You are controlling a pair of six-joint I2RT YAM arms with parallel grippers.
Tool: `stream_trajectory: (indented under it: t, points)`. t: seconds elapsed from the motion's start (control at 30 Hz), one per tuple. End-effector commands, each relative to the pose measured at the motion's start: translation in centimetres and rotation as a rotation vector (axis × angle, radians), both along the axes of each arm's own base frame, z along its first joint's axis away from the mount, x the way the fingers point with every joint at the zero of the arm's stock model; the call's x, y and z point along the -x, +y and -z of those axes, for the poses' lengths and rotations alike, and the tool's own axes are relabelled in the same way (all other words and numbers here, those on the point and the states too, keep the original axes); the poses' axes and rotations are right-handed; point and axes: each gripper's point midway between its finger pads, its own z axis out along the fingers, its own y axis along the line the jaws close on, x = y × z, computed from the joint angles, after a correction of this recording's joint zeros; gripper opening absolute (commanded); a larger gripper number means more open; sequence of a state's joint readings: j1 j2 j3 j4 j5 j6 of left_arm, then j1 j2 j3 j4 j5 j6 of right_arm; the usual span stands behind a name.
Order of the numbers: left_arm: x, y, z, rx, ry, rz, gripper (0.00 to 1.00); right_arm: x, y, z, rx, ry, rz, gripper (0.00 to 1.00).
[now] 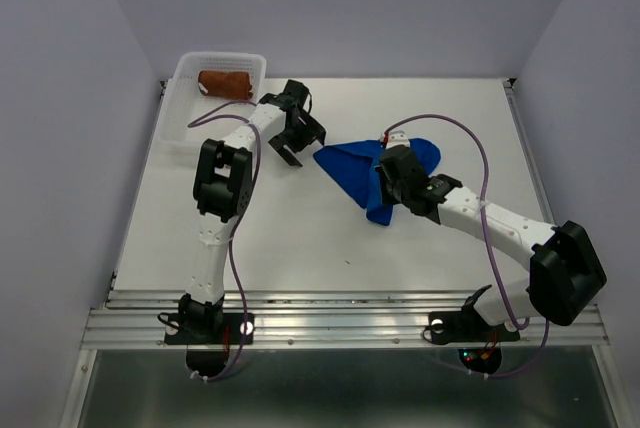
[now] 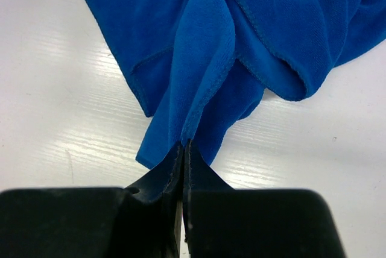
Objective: Roll the towels
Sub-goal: Flatten the towel
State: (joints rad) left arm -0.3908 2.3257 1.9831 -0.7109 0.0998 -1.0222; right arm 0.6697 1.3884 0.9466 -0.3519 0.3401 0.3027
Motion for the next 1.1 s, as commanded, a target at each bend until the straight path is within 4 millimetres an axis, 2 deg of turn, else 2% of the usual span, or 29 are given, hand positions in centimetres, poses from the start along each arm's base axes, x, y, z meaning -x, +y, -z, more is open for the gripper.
stream_trajectory:
  t: [0.0,0.07,0.23,0.3,0.37,0.5,0.6,0.63,0.67,0.7,0.73,0.77,0.8,0.93,1.0,1.07]
  points:
    - [0.4,0.5,-0.5,-0.01,0.044,-0.098,0.92,0.0,-0.1,-0.4,0.002,-0.026,-0.007,0.01]
    - [0.3,-0.1,-0.5,0.016,0.035,-0.08,0.81,-0.1,-0.2,-0.4,0.013,-0.028,-0.004,0.01]
    - [0.5,-0.8,0.8,0.013,0.065,-0.071,0.72,-0.3,-0.5,-0.1,0.039,-0.03,0.0,0.01]
    - [0.2,-1.4,0.8,0.027,0.06,-0.065,0.71,-0.3,-0.5,-0.1,0.042,-0.03,-0.002,0.01]
    - [0.6,-1.5,1.6,0.011,0.094,-0.073,0.71,-0.3,-0.5,-0.2,0.043,-0.033,-0.005,0.01]
    - [-0.5,-1.6,1.1,0.003,0.06,-0.119,0.7,-0.4,-0.5,-0.5,0.043,-0.04,-0.008,0.01]
    - [-0.8,-1.5,1.7,-0.005,0.058,-0.14,0.62,-0.5,-0.7,-0.8,0.044,-0.05,-0.001,0.01]
    - [-0.8,-1.4,2.0,-0.011,0.063,-0.142,0.59,-0.5,-0.7,-0.8,0.046,-0.051,0.002,0.01]
    - [-0.6,-1.4,2.3,-0.013,0.073,-0.141,0.47,-0.5,-0.8,-0.8,0.048,-0.053,0.004,0.01]
    - [-0.5,-1.5,3.0,-0.017,0.084,-0.135,0.3,-0.5,-0.8,-0.8,0.051,-0.052,0.004,0.01]
    - [-0.4,-1.6,3.3,-0.014,0.089,-0.13,0.3,-0.5,-0.9,-0.8,0.051,-0.054,0.005,0.01]
    - [-0.5,-1.7,3.6,-0.011,0.089,-0.121,0.1,-0.5,-1.0,-0.9,0.056,-0.057,0.007,0.01]
    - [-0.5,-1.8,3.8,-0.012,0.092,-0.119,0.01,-0.5,-1.1,-0.8,0.062,-0.056,0.007,0.01]
    - [-0.9,-1.6,4.5,-0.033,0.084,-0.105,0.0,-0.5,-1.3,-0.8,0.073,-0.06,0.01,0.01]
    - [-1.5,-1.2,4.1,-0.057,0.051,-0.104,0.0,-0.6,-1.5,-1.2,0.078,-0.072,0.018,0.01]
    - [-2.8,-1.2,2.5,-0.058,-0.03,-0.077,0.0,-0.9,-2.1,-1.5,0.09,-0.084,0.035,0.01]
